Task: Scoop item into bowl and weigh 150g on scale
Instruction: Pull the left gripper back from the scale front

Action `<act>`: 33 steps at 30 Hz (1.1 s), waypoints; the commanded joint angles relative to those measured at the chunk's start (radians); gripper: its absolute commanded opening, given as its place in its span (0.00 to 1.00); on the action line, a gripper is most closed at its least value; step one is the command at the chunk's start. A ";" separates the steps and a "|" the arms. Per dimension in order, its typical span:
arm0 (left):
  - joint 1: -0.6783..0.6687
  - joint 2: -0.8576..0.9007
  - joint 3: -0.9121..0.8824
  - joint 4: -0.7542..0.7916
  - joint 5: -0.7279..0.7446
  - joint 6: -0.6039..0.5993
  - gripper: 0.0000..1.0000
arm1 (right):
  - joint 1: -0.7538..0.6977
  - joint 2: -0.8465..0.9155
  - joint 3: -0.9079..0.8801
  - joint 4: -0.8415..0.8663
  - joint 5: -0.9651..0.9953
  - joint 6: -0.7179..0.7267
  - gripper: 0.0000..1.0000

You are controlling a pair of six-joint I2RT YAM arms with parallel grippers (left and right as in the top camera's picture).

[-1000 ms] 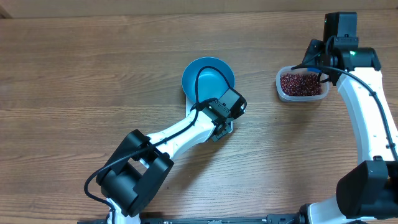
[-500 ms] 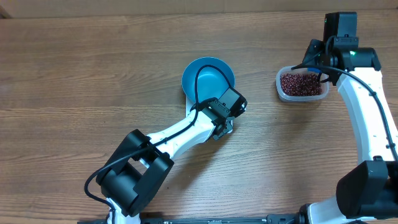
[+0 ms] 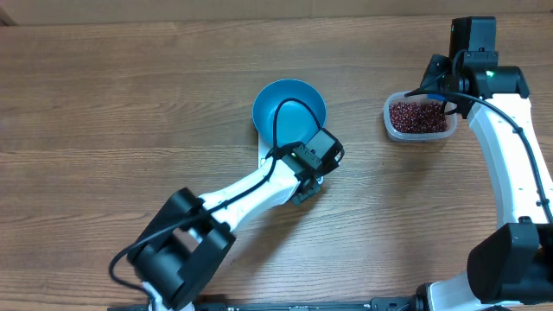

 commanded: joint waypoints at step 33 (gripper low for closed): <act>0.317 -0.735 -0.003 -0.132 0.234 -0.176 0.99 | -0.005 -0.009 0.019 0.011 -0.002 0.004 0.04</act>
